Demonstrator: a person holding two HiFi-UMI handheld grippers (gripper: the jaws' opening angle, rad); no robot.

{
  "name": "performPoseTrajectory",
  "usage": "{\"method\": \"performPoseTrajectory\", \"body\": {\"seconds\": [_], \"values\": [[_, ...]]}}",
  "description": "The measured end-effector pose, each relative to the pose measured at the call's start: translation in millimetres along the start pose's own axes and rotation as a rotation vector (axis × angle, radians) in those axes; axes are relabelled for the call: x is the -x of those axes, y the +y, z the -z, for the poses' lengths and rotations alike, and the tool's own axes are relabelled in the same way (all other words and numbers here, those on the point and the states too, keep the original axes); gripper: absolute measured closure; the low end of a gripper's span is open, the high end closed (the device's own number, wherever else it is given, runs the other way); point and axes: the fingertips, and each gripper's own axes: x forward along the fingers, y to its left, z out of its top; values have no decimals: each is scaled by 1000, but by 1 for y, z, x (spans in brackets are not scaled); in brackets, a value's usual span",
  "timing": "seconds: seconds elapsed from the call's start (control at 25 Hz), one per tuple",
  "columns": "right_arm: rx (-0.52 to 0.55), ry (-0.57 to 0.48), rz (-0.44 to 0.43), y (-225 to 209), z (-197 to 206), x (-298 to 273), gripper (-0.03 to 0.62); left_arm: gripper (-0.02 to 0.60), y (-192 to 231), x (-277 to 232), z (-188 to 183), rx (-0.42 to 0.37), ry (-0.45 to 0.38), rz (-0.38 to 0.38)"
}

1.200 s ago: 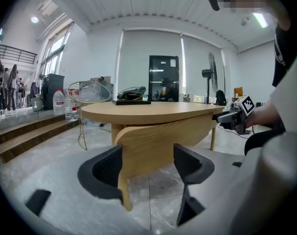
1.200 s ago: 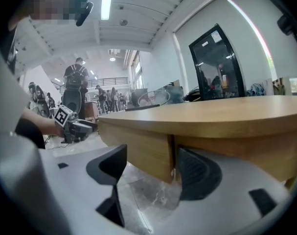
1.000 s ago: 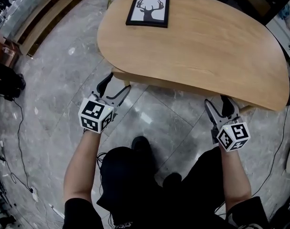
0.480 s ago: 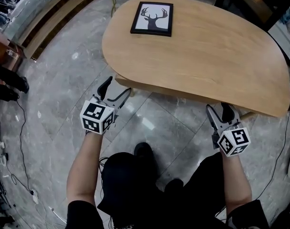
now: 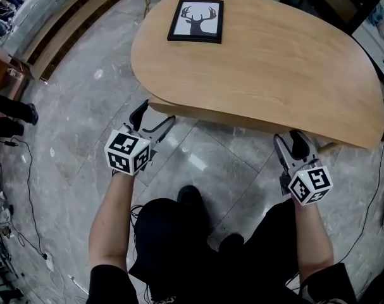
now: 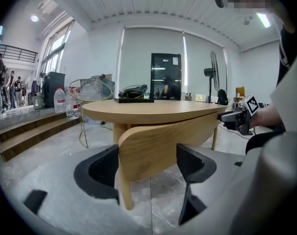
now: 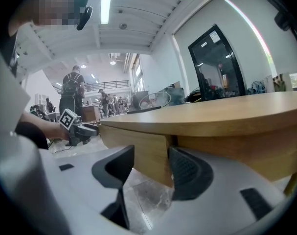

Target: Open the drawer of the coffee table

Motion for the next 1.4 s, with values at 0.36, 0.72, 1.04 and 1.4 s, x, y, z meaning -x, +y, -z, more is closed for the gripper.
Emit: {"method": "performPoseTrajectory", "body": {"seconds": [0.36,0.72,1.04,1.4], "values": [[30,48,-31,15,9,22,383,266,-7,25,16,-139,79,-31],[127,134,-144,10,10,5,366,218,1,16,-1,-256,112,43],[177,169,-159,8,11,7,436,268,-9,5,4,-283,111,60],[161,154,-154,11,13,15,444,288,-17,15,7,-284,124,92]]}}
